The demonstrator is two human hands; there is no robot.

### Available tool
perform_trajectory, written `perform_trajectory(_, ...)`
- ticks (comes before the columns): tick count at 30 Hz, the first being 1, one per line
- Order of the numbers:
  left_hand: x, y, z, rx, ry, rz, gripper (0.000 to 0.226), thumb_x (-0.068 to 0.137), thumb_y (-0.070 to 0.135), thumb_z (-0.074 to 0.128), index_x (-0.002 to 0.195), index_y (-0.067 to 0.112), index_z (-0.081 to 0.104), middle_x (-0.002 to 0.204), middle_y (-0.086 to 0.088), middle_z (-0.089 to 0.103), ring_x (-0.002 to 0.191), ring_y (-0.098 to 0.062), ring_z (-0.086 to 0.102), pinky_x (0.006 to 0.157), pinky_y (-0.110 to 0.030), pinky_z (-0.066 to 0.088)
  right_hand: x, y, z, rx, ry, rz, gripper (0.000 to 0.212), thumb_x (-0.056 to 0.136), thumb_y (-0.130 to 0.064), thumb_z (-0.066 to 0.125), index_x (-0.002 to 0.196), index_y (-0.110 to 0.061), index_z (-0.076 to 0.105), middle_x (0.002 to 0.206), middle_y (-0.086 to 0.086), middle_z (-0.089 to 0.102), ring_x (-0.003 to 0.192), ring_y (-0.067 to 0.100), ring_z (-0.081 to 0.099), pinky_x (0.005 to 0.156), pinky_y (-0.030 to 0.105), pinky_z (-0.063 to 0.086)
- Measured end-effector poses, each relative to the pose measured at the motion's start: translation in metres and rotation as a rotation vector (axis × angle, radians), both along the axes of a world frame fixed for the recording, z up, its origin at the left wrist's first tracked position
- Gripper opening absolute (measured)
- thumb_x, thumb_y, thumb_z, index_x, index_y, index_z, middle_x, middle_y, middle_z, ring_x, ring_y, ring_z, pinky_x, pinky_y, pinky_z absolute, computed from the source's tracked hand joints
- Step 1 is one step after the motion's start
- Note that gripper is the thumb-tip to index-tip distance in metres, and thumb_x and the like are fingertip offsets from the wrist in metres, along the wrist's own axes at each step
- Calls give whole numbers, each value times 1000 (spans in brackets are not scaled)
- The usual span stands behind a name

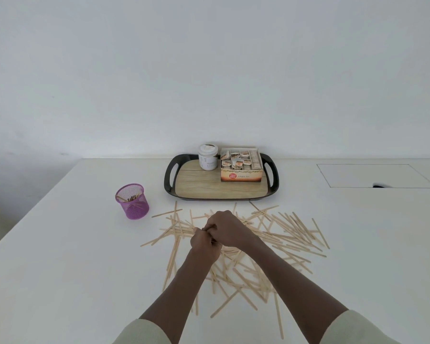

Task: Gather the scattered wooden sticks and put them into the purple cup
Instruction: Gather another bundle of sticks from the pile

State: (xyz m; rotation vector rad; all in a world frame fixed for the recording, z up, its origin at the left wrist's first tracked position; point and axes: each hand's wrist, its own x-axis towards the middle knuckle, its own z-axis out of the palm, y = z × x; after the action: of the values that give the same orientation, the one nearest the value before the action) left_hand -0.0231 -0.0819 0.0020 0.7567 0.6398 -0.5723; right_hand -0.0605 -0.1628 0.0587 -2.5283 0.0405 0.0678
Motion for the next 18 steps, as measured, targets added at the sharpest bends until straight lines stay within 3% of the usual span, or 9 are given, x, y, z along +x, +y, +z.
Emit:
perform_trajectory(2, -1, -2, 2, 17, 10, 40, 30, 107, 5, 28, 126, 17, 48, 75, -10, 55, 59, -18, 52, 41, -19, 47, -5, -4, 3, 28, -58, -21, 24, 87, -4, 55, 93, -4, 78, 92, 7, 77, 85, 19, 70, 79, 34, 59)
perform_trajectory(4, 0, -2, 5, 8, 43, 54, 28, 109, 16, 29, 88, 16, 46, 65, -5, 47, 50, -15, 41, 40, -19, 38, -7, -10, 4, 37, -92, -85, 22, 89, -11, 60, 75, -1, 73, 74, 6, 73, 67, 18, 67, 66, 36, 57)
perform_trajectory(6, 2, -2, 7, -6, 62, 44, 40, 109, 29, 29, 73, 14, 37, 58, 1, 31, 43, -13, 26, 38, -20, 25, -8, -19, 3, 39, -97, -190, 42, 92, -23, 64, 55, -4, 55, 53, 3, 55, 47, 17, 48, 51, 32, 42)
perform_trajectory(7, 4, -1, 8, -14, 63, 43, 42, 109, 33, 29, 71, 15, 34, 57, 2, 26, 41, -13, 22, 37, -20, 22, -10, -24, 3, 54, -84, -239, 49, 93, -28, 64, 52, -7, 47, 50, 3, 49, 45, 16, 41, 50, 31, 37)
perform_trajectory(9, 5, 1, 8, -28, 55, 48, 45, 108, 35, 28, 68, 15, 32, 54, 2, 22, 37, -13, 18, 35, -18, 19, -13, -34, 0, 128, -14, -294, 51, 95, -37, 60, 59, -1, 56, 61, 10, 61, 51, 18, 50, 55, 31, 43)
perform_trajectory(12, 6, 3, 12, -83, 37, 69, 45, 108, 36, 29, 68, 15, 32, 50, 3, 22, 34, -12, 17, 34, -17, 19, -22, -46, -8, 328, 159, -331, 55, 98, -50, 51, 92, 0, 74, 91, 9, 76, 78, 20, 71, 78, 35, 56)
perform_trajectory(15, 6, 2, 15, -97, 21, 90, 44, 108, 36, 31, 70, 14, 34, 52, 3, 23, 34, -11, 17, 35, -18, 19, -34, -44, -20, 653, 257, -364, 57, 98, -55, 47, 101, -4, 73, 96, 13, 77, 76, 18, 69, 74, 30, 55)
perform_trajectory(18, 4, -3, 14, 5, -60, 111, 42, 107, 36, 34, 72, 14, 37, 46, 4, 29, 33, -11, 22, 35, -19, 24, -39, -26, -32, 995, 172, -476, 53, 101, -47, 47, 102, -1, 72, 96, 18, 76, 81, 24, 71, 75, 30, 58)
